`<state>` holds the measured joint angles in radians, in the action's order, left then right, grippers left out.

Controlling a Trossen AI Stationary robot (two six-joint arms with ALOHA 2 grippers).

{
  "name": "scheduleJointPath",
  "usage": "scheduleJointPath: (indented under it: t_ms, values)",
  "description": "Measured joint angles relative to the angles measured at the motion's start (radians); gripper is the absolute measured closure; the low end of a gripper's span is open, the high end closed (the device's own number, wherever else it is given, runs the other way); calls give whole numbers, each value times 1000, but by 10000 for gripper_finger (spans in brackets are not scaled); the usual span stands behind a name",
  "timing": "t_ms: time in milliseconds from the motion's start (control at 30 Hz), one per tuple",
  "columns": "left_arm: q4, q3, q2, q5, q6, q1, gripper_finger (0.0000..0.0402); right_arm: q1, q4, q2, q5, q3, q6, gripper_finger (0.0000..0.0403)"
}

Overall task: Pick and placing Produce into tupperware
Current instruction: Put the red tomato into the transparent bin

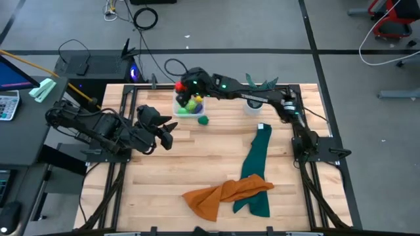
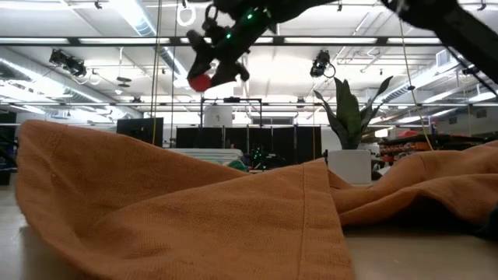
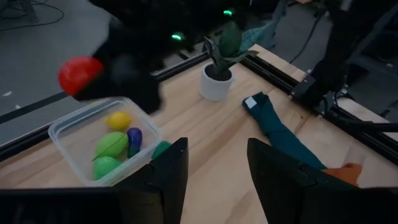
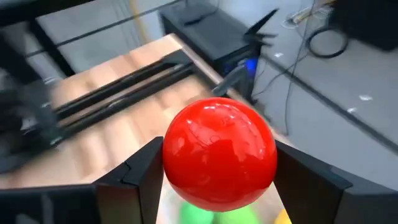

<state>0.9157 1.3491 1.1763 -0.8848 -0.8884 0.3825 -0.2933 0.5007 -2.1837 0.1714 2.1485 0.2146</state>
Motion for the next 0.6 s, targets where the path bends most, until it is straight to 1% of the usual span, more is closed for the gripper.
scheduleJointPath:
  t_ms: [100,200,467,600]
  values:
    - [-4,0,0,-2,-23,10,230,-22,63,-63,18,74,9,183]
    - [-5,0,0,-10,-24,17,230,-32,99,-112,23,106,17,183]
    - [-6,0,0,-11,-25,16,230,-40,94,-193,11,110,20,183]
    - [-7,0,0,-11,-25,16,230,-49,89,-213,11,110,44,183]
